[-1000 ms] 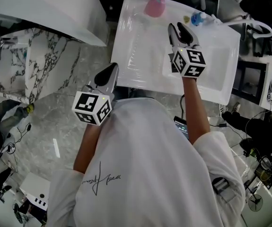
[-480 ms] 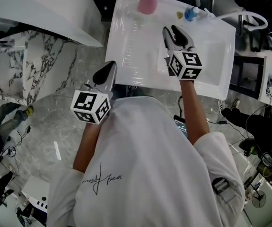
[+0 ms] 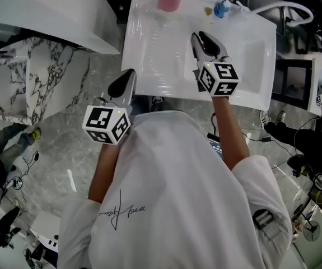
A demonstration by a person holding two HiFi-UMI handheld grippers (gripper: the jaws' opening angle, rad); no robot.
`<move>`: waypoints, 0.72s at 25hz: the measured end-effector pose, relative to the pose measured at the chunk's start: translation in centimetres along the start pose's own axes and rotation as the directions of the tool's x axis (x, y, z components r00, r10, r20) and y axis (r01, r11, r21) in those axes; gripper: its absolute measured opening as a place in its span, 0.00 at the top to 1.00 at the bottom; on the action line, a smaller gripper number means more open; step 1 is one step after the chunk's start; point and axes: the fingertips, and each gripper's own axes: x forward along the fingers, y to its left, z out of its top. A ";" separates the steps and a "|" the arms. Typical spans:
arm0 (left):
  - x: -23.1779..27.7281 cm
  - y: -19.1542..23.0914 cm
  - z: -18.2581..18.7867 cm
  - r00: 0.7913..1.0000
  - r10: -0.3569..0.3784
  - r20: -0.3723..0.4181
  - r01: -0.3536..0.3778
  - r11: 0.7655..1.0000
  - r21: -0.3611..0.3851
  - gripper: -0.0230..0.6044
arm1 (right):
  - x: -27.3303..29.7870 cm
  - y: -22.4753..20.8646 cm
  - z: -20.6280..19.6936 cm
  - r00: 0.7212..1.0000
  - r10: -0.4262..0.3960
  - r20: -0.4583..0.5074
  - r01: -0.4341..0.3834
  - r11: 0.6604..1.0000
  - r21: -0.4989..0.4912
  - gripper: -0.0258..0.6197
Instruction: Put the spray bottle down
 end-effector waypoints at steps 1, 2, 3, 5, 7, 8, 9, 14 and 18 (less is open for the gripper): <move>-0.1 -0.1 0.0 1.000 -0.001 0.000 0.001 1.000 0.001 0.88 | -0.2 0.1 -0.1 1.000 0.001 -0.001 -0.001 1.000 0.003 0.84; -0.2 -0.1 -0.1 1.000 -0.003 0.001 0.003 1.000 0.002 0.88 | -0.4 0.3 -0.2 1.000 0.004 -0.004 -0.004 1.000 0.004 0.84; -0.3 -0.2 -0.1 1.000 -0.004 0.001 0.004 1.000 0.003 0.88 | -0.6 0.4 -0.3 1.000 0.008 -0.006 -0.008 1.000 0.003 0.84; -0.4 -0.4 -0.2 1.000 -0.005 0.001 0.005 1.000 0.005 0.88 | -0.9 0.7 -0.4 1.000 0.016 -0.009 -0.016 1.000 0.000 0.84; -0.4 -0.7 -0.2 1.000 -0.008 0.003 0.008 1.000 0.007 0.88 | -1.3 0.7 -0.5 1.000 0.020 -0.010 -0.020 1.000 0.001 0.84; -0.4 -0.8 -0.2 1.000 -0.009 0.005 0.009 1.000 0.009 0.88 | -1.5 0.7 -0.5 1.000 0.019 -0.009 -0.019 1.000 0.003 0.84; -0.4 -0.9 -0.2 1.000 -0.010 0.006 0.010 1.000 0.010 0.88 | -1.7 0.7 -0.5 1.000 0.018 -0.009 -0.018 1.000 0.006 0.85; -0.6 -1.1 -0.2 1.000 -0.009 0.012 0.009 1.000 0.015 0.88 | -2.9 0.7 -0.7 1.000 0.026 -0.016 -0.025 0.999 0.029 0.87; -0.9 -1.4 -0.1 0.999 -0.008 0.033 0.007 1.000 0.021 0.88 | -3.7 1.3 -1.1 0.999 0.040 -0.035 -0.039 0.999 0.020 0.90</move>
